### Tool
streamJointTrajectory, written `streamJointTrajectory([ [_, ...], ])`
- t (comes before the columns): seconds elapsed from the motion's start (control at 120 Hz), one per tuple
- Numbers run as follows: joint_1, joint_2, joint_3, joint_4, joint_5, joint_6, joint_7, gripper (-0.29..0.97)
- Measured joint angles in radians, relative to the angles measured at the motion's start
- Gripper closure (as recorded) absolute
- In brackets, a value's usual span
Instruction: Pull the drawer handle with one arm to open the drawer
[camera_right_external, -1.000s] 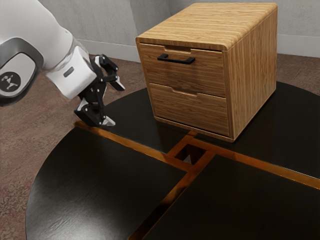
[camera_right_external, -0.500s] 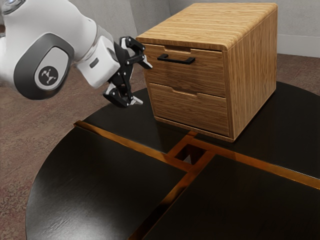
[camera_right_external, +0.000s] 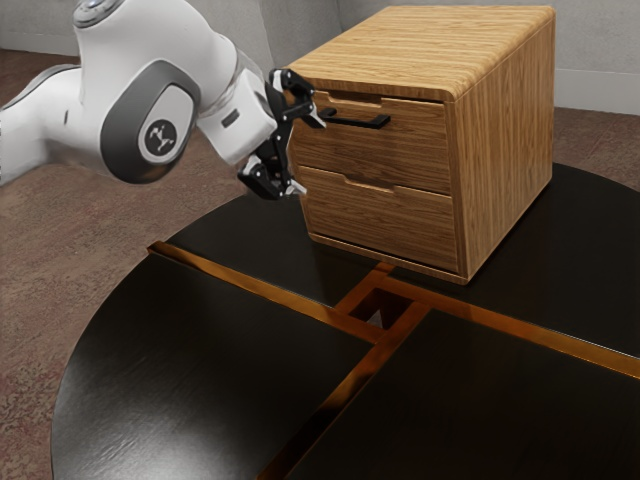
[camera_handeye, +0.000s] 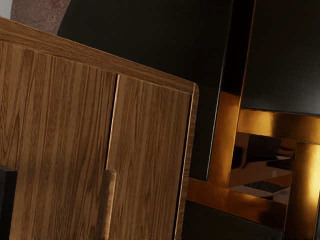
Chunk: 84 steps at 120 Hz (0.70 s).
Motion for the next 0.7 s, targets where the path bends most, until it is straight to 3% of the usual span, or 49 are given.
streamJointTrajectory([
  [0.7,0.024,0.176,0.039,0.159,-0.065,0.028,0.044,0.0],
])
